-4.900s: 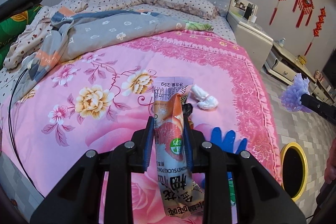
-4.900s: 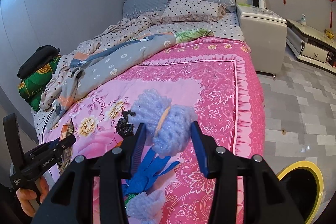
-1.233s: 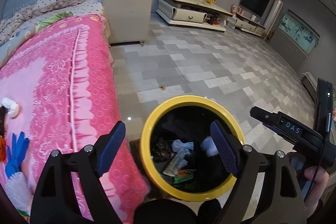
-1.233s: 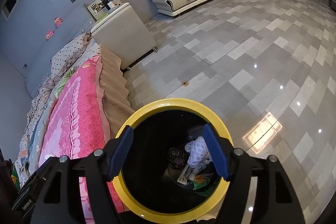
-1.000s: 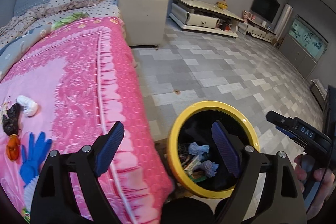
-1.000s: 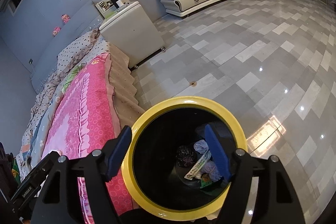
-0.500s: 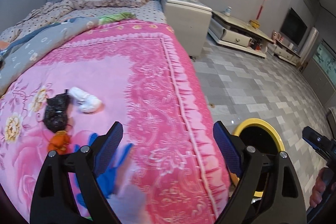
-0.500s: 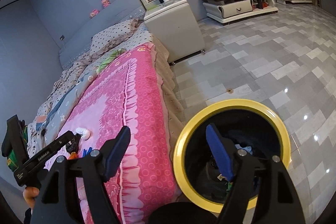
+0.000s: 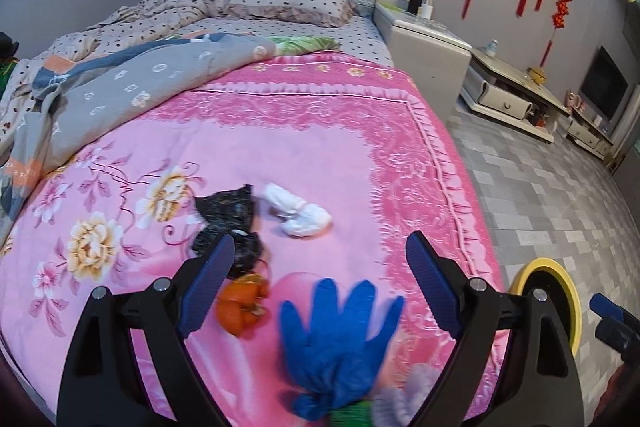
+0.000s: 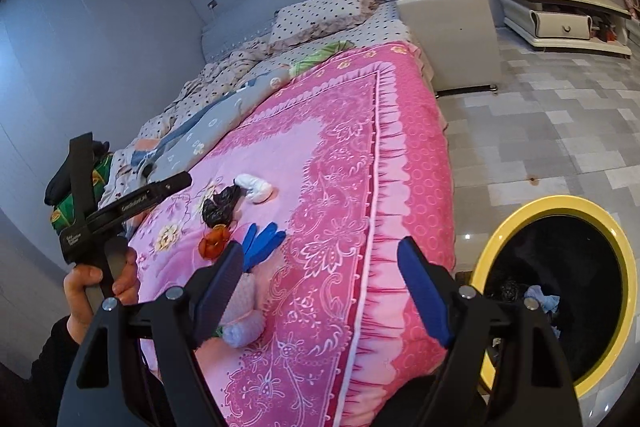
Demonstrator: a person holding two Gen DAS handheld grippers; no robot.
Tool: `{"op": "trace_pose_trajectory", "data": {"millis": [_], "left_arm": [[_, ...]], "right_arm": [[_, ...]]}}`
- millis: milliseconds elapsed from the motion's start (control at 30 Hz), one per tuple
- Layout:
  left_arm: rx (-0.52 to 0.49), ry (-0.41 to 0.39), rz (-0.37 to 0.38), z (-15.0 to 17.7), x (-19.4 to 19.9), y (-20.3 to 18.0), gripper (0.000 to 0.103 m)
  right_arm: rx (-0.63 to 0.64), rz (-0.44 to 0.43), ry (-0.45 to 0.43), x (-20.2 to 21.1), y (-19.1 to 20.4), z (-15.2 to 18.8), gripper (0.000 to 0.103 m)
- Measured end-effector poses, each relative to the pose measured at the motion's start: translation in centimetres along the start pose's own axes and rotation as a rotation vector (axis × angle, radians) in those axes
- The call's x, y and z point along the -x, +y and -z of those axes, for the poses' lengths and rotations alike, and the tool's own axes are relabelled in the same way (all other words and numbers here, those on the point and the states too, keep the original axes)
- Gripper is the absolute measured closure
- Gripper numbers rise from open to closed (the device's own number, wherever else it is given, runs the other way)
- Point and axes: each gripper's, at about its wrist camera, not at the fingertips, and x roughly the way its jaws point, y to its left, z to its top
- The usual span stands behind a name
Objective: Collect trash
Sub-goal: 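Move both open tools back over the trash on the bed, then grasp the black plastic bag with the left tool while the right tool grasps another bubble-wrap bundle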
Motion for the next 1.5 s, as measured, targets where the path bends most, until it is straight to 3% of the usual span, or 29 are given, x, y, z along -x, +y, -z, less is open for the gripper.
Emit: {"op": "trace_pose_trajectory", "data": {"millis": [533, 800, 1200, 1333, 1433, 1500], "left_arm": [[0.136, 0.120, -0.117, -0.6, -7.6, 9.6, 0.019], [0.161, 0.177, -0.142, -0.8, -12.2, 11.1, 0.019], [0.168, 0.230, -0.144, -0.4, -17.0, 11.4, 0.020], [0.145, 0.236, -0.138, -0.3, -17.8, 11.3, 0.028], [0.146, 0.248, -0.128, 0.0, -18.3, 11.5, 0.042], [0.138, 0.238, -0.132, 0.1, -18.3, 11.5, 0.057]], "right_arm": [[0.240, -0.089, 0.196, -6.7, 7.8, 3.8, 0.028], [0.301, -0.056, 0.247, -8.9, 8.1, 5.2, 0.028], [0.348, -0.101, 0.278, -11.0, 8.8, 5.5, 0.034], [0.366, -0.143, 0.298, -11.6, 9.5, 5.6, 0.039], [0.371, -0.147, 0.311, -12.5, 9.8, 5.7, 0.044], [0.372, -0.159, 0.318, -13.0, 10.0, 5.6, 0.048]]}}
